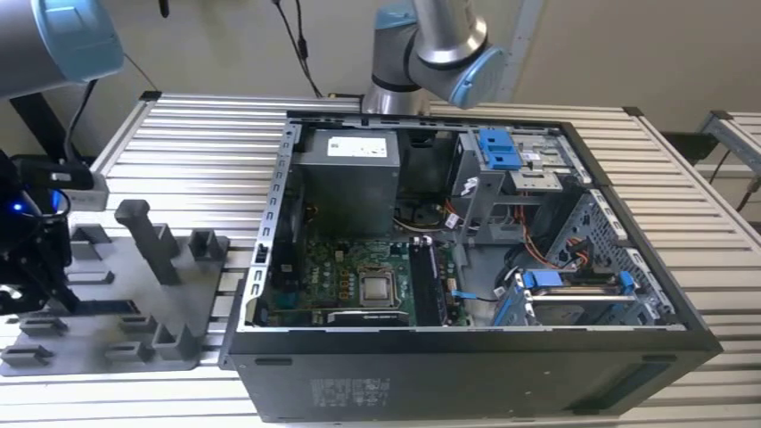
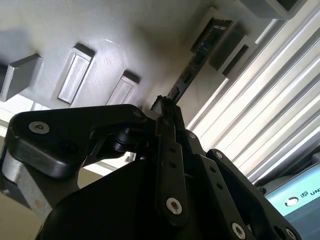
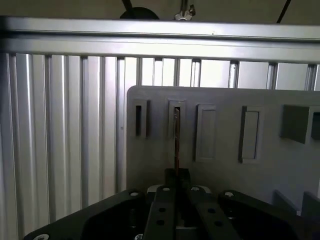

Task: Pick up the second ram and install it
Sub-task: 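Pick up the second ram and move it above second insertion slot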

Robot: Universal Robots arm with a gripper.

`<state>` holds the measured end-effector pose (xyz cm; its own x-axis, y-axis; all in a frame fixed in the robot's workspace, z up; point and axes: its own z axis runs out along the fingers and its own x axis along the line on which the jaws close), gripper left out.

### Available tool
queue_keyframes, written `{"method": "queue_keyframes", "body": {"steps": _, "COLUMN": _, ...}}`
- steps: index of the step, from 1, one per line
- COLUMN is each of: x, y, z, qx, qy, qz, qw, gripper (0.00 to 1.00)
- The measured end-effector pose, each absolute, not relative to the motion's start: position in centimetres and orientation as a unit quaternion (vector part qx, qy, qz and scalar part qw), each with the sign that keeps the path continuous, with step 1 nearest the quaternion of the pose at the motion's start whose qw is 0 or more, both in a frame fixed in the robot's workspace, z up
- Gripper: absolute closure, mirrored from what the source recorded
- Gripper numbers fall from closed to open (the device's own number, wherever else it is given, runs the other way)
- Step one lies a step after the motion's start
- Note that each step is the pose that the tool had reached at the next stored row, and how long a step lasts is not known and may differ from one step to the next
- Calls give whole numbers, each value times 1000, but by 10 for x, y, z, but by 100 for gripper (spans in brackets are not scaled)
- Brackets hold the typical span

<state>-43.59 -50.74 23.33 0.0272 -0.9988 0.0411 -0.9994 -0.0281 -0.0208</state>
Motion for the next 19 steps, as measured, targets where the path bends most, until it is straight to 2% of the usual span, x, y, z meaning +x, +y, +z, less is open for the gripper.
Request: {"method": "queue_keyframes", "body": {"steps": 19, "x": -436, "y": -507, "z": 255, "qx": 715, "qy": -699, "qz": 22, "qw": 7, "gripper": 86}}
